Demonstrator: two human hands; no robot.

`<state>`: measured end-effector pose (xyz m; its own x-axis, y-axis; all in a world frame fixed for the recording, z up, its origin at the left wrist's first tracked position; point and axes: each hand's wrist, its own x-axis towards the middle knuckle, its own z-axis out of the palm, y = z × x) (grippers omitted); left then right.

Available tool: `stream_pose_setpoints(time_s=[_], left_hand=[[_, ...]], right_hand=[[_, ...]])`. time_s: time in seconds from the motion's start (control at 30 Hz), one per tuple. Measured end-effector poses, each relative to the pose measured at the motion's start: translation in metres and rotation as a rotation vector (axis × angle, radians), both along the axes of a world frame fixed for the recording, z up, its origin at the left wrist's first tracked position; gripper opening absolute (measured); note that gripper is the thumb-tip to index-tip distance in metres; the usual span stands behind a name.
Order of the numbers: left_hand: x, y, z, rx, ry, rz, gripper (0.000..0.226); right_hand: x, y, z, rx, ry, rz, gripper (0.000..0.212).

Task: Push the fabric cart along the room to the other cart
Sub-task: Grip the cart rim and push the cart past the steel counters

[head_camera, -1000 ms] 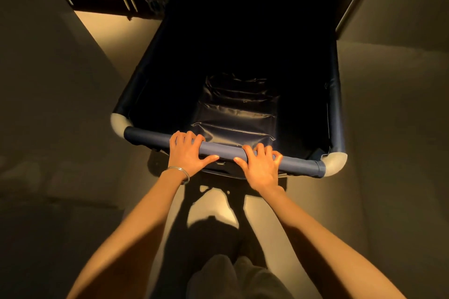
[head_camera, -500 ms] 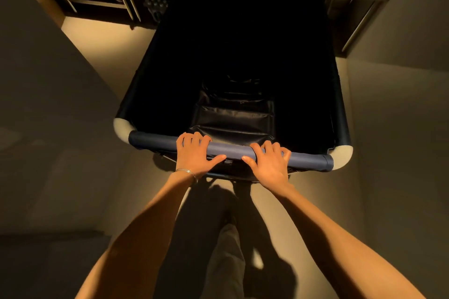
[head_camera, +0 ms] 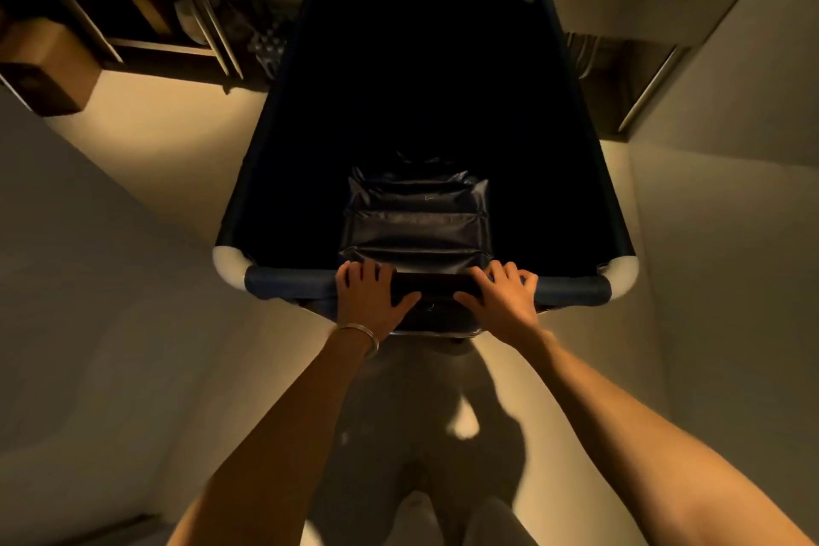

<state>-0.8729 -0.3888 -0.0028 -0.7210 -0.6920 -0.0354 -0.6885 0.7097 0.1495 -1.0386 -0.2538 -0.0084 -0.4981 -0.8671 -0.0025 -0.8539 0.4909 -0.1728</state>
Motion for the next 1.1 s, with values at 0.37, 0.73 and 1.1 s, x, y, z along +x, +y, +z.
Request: stream_pose_setpoints(time_s=[0.37,0.73,1.1], left_hand=[[-0.087,-0.060,-0.004,-0.010,0.053,0.160,0.067],[-0.176,-0.100,-0.008,-0.029,0.094,0.376,0.065],[-0.223,-0.094,-0.010,-0.013,0.071,0.459,0.065]], right_hand=[[-0.102,-0.084,-0.005,0.013,-0.027,0.094,0.066],[-0.214,-0.170,-0.001,0.012,0.006,0.339,0.061],[-0.281,-0.212,0.001,0.002,0.041,0.537,0.069]])
